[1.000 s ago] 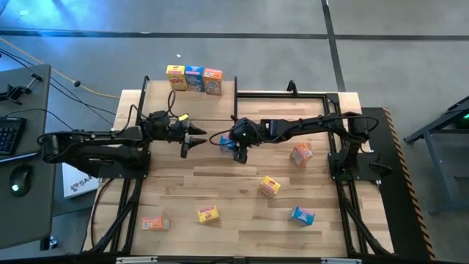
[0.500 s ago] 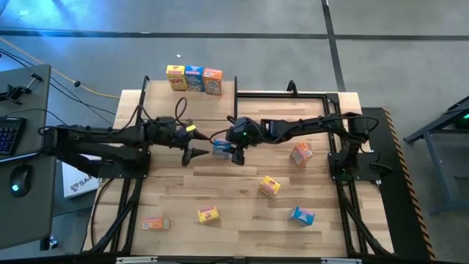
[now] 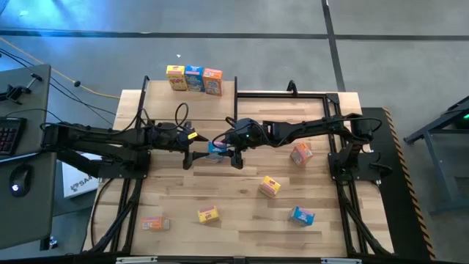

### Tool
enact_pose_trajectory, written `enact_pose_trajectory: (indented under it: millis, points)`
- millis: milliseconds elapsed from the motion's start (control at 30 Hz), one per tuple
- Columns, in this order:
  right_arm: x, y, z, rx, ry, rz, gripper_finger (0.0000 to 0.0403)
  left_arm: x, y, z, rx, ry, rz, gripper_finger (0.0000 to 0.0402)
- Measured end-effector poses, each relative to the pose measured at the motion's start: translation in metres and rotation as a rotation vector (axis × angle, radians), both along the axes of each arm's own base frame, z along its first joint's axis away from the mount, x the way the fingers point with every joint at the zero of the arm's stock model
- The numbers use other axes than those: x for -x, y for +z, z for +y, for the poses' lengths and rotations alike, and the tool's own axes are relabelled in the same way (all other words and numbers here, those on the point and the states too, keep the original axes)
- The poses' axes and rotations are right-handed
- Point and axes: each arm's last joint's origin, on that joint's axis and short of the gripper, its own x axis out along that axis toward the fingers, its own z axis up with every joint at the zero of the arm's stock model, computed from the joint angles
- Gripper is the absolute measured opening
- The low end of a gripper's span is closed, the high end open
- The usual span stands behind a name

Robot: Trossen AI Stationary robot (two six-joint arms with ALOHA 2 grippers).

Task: Stack cereal on shelf
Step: Put the top blue cereal box on the shelf aligned with the other blue cereal box

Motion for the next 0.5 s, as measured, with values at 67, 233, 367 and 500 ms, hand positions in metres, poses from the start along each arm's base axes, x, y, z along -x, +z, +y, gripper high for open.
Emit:
enact_pose_trajectory:
  millis: [67,233,367,500]
  points:
    - [-0.0001,0.0011,0.0020,0.000,0.006,-0.007,0.0171,-0.0003,0.0006,-0.0003,0.004,-0.005,-0.007,0.0280]
    - [-0.0016,0.0035,0.0051,0.001,0.015,-0.034,0.0171,-0.0025,0.0059,-0.0011,0.007,-0.045,-0.067,0.0280]
    - [-0.0025,0.0052,0.0055,-0.001,0.021,-0.055,0.0171,-0.0044,0.0067,-0.0014,0.011,-0.063,-0.085,0.0280]
    - [-0.0026,0.0056,0.0053,-0.002,0.022,-0.059,0.0171,-0.0042,0.0065,-0.0013,0.010,-0.062,-0.083,0.0273]
